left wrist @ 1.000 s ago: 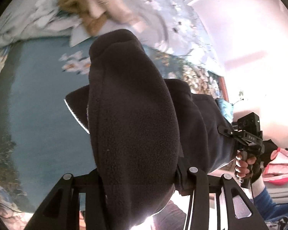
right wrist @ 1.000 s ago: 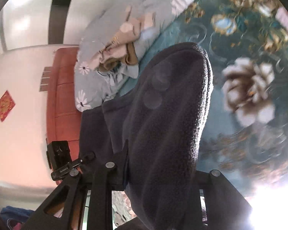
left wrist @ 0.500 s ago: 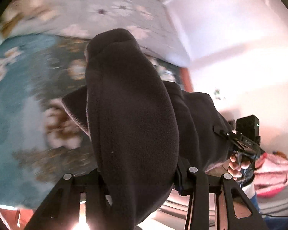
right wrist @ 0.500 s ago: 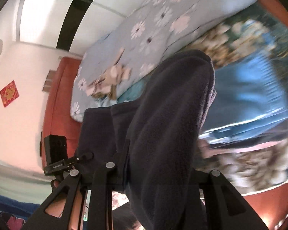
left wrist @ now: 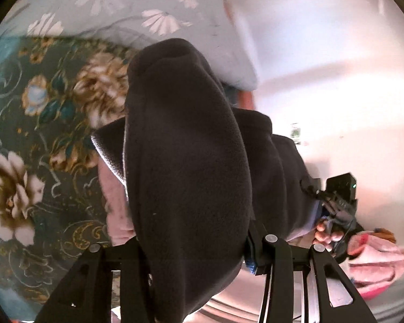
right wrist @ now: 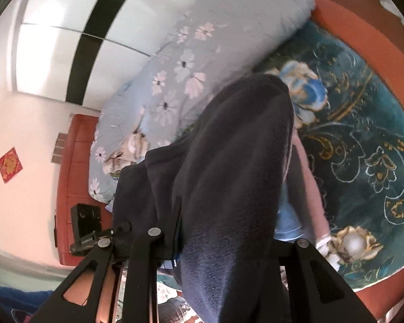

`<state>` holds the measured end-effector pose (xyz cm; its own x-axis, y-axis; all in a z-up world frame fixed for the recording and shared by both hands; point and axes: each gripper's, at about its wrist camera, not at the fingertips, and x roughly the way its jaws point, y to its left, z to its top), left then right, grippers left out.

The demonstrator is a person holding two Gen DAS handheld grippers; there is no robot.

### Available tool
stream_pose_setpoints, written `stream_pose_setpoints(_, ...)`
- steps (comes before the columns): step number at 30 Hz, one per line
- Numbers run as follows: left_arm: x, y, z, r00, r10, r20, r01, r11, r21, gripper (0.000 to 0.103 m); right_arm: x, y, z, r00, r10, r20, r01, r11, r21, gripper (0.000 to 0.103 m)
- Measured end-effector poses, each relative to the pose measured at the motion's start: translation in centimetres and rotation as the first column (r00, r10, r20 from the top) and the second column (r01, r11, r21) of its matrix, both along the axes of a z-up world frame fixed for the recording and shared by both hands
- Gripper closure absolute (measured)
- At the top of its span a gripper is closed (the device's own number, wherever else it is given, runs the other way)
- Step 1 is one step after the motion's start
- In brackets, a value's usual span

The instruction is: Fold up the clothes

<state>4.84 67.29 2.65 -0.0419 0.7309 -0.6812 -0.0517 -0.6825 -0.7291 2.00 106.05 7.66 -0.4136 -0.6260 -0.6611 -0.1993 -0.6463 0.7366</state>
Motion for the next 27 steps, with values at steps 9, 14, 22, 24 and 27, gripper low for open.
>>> stream_pose_setpoints(9,2.2,-1.2,-6.4,0.984,0.09,0.156,-0.084,0.995,-0.047,0.055,-0.7,3.6,-7.7,0.996,-0.051,0.079,0.058,0.995,-0.082,0.074)
stream_pose_setpoints(14,2.4,0.3,-5.0,0.992,0.042,0.121,-0.042,0.999,-0.001,0.054,-1.0,5.8,-7.4,0.997,-0.047,0.059,0.051,0.997,-0.063,0.074)
stream_pose_setpoints(22,3.7,-2.2,-6.7,0.976,0.032,0.215,-0.027,0.999,-0.023,0.045,0.2,6.2,-12.2,0.988,-0.088,0.128,0.106,0.984,-0.14,0.072)
stream_pose_setpoints(24,3.8,-2.9,-6.7,0.969,0.035,0.245,-0.035,0.999,-0.005,0.045,0.5,6.5,-12.0,0.987,-0.096,0.127,0.114,0.982,-0.147,0.072)
stream_pose_setpoints(27,3.9,-3.2,-5.8,0.963,0.021,0.267,-0.02,1.0,-0.005,0.042,0.9,7.2,-11.2,0.985,-0.112,0.128,0.129,0.982,-0.138,0.069)
